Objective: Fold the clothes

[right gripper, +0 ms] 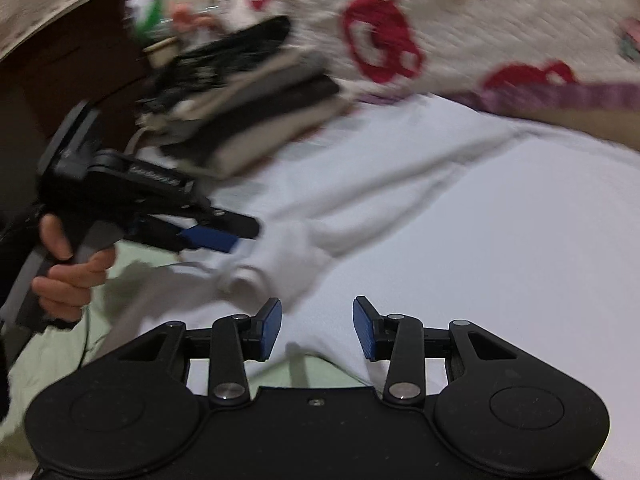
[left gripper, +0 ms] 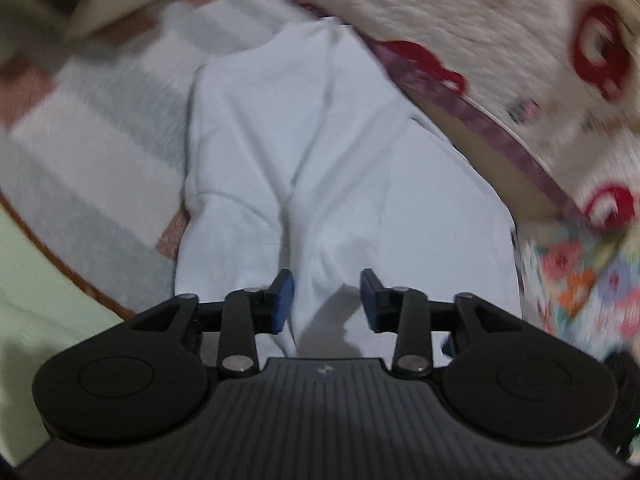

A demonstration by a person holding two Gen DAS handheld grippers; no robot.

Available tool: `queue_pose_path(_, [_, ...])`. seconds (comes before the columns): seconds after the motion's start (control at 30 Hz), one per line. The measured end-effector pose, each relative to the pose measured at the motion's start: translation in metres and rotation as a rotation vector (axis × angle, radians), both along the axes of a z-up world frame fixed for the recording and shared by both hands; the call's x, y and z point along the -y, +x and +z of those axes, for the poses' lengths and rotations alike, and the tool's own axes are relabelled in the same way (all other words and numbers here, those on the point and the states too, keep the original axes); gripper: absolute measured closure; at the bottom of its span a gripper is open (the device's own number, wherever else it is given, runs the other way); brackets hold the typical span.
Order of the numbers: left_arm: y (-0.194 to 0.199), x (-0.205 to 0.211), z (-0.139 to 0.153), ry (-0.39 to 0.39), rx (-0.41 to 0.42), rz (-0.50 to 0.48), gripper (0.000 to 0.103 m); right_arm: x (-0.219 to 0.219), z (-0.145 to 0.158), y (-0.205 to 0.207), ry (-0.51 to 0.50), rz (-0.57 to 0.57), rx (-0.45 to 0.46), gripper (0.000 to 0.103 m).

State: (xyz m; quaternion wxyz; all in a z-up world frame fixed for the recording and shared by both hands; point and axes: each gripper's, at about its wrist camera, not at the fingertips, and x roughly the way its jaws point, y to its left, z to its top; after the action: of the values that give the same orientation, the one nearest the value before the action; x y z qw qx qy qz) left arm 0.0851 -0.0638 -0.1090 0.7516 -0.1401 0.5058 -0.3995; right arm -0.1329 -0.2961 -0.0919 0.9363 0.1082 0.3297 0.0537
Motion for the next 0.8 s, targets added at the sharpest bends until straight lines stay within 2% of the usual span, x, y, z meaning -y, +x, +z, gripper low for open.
queue_pose_path(0.1, [-0.013,-0.004,0.017,0.027,0.105,-0.114,0.061,-0.019,-0.001,0.010,-0.069,0.088,0.002,0.058])
queue_pose_path(0.23, [-0.038,0.005,0.033,0.140,0.302,-0.279,0.061,-0.023,0.011,0.008,-0.119,0.059,0.033,0.059])
queue_pose_path(0.27, [-0.045,0.005,0.036,0.161,0.345,-0.308,0.056,-0.024,0.014,0.008,-0.132,0.052,0.041,0.061])
queue_pose_path(0.3, [-0.051,0.008,0.038,0.175,0.392,-0.337,0.052,-0.025,0.017,0.007,-0.144,0.045,0.049,0.083])
queue_pose_path(0.33, [-0.057,0.011,0.040,0.187,0.437,-0.364,0.051,-0.026,0.020,0.006,-0.157,0.037,0.057,0.097])
queue_pose_path(0.43, [-0.074,0.016,0.046,0.182,0.537,-0.398,0.047,-0.029,0.029,0.005,-0.194,0.016,0.080,0.097])
queue_pose_path(0.5, [-0.085,0.022,0.048,0.181,0.597,-0.396,0.040,-0.031,0.035,0.003,-0.219,0.001,0.096,0.097])
queue_pose_path(0.67, [-0.103,0.046,0.036,0.250,0.692,-0.364,0.039,-0.036,0.049,0.001,-0.281,-0.035,0.135,0.098])
queue_pose_path(0.7, [-0.106,0.052,0.033,0.271,0.707,-0.355,0.053,-0.037,0.052,0.000,-0.294,-0.043,0.141,0.098])
queue_pose_path(0.77, [-0.106,0.063,0.027,0.337,0.707,-0.355,0.095,-0.037,0.046,-0.003,-0.331,-0.059,0.110,0.098])
queue_pose_path(0.8, [-0.106,0.062,0.027,0.351,0.717,-0.355,0.096,-0.037,0.044,-0.005,-0.350,-0.066,0.095,0.098])
